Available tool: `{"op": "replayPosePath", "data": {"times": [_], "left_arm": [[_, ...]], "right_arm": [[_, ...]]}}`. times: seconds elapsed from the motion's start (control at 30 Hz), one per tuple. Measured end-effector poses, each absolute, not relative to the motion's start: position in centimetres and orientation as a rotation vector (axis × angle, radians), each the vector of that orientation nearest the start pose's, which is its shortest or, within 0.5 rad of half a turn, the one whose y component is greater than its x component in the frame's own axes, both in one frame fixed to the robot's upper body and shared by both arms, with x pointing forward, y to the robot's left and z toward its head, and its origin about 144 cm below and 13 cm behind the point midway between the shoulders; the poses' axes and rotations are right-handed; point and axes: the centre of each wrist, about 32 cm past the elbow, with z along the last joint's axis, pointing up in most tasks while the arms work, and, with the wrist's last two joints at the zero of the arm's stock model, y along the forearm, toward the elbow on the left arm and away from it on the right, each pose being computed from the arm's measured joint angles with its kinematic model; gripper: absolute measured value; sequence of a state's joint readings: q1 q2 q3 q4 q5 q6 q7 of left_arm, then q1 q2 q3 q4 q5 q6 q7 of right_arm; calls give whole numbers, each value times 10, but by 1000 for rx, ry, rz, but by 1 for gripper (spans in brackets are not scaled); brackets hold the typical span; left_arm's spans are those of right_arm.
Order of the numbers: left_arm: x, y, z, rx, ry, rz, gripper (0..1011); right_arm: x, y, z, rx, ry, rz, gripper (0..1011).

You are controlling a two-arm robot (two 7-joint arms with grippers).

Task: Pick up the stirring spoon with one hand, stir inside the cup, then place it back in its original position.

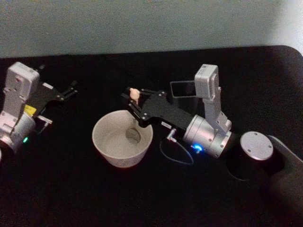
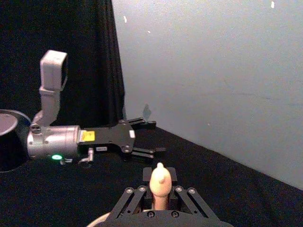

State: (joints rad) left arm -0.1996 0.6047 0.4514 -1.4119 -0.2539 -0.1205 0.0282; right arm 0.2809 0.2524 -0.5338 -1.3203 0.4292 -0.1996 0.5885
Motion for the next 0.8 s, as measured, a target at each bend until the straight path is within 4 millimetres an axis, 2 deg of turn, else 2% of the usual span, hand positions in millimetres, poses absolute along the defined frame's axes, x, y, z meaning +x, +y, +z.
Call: {"op": "replayPosePath", "data": {"times": [0.43, 0.8], "left_arm": [[489, 310, 1140, 305, -285, 1248, 1001], [489, 310, 1140, 304, -285, 1248, 1001]], "right_arm": [[496, -161, 1128, 117, -5, -530, 187], [499, -154, 1130, 127, -6, -522, 187]]}}
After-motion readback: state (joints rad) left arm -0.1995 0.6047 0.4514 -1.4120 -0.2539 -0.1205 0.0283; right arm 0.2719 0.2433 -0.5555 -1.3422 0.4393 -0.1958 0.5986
